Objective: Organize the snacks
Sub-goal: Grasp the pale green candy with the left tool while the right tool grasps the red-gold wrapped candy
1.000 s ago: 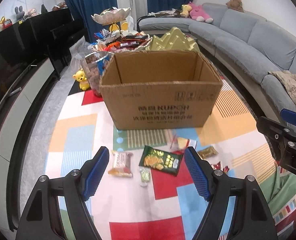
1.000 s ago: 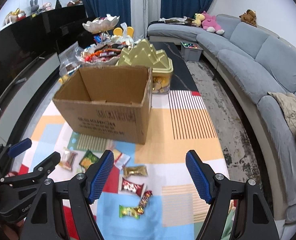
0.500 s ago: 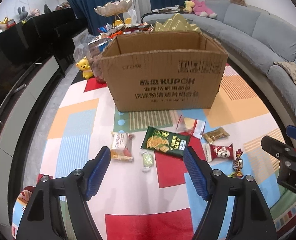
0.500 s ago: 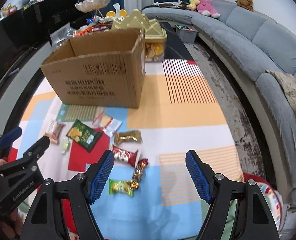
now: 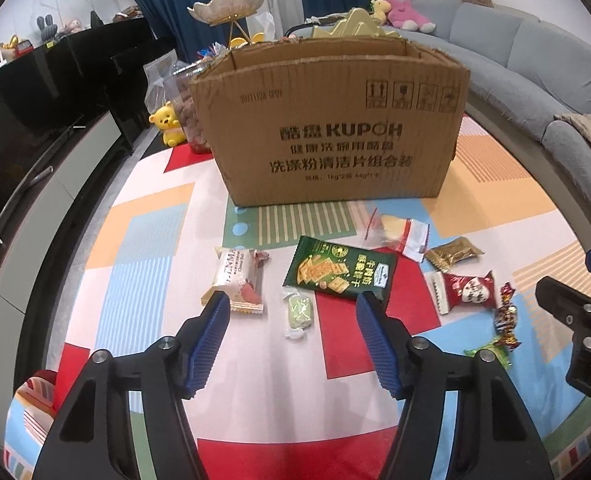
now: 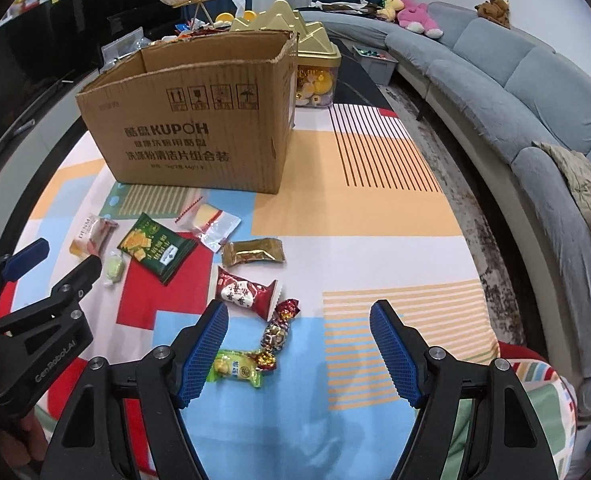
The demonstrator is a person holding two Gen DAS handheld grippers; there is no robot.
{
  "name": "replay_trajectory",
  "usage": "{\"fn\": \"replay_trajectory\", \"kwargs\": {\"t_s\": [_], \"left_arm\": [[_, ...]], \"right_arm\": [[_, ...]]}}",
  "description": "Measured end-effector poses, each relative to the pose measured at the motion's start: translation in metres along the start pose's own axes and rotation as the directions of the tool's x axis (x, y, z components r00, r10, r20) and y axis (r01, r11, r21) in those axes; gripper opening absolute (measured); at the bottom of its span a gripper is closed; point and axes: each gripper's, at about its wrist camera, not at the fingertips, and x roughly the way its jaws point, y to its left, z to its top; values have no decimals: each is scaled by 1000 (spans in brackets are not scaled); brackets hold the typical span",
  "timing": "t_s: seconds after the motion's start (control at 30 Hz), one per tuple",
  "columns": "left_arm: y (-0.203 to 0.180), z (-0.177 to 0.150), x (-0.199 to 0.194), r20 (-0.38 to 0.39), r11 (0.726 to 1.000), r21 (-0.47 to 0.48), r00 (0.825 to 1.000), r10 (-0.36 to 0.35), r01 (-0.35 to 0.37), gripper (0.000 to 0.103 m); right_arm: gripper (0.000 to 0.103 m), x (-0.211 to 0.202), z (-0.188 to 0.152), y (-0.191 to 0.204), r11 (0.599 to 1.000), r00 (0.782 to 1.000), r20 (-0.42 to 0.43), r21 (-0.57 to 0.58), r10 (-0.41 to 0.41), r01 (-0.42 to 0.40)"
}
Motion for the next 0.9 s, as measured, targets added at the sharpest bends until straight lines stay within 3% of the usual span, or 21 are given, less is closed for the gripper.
{"fn": "replay_trajectory", "kwargs": {"t_s": [0.5, 0.9], "left_arm": [[-2, -13, 41, -49, 1000, 12, 999, 4, -4, 42], [0, -15, 61, -74, 1000, -5, 997, -7, 7, 40]], "right_arm": [[59, 30, -13, 9, 1000, 998, -55, -16, 4, -5], [46, 50, -20, 13, 1000, 994, -113, -13, 9, -11]]}}
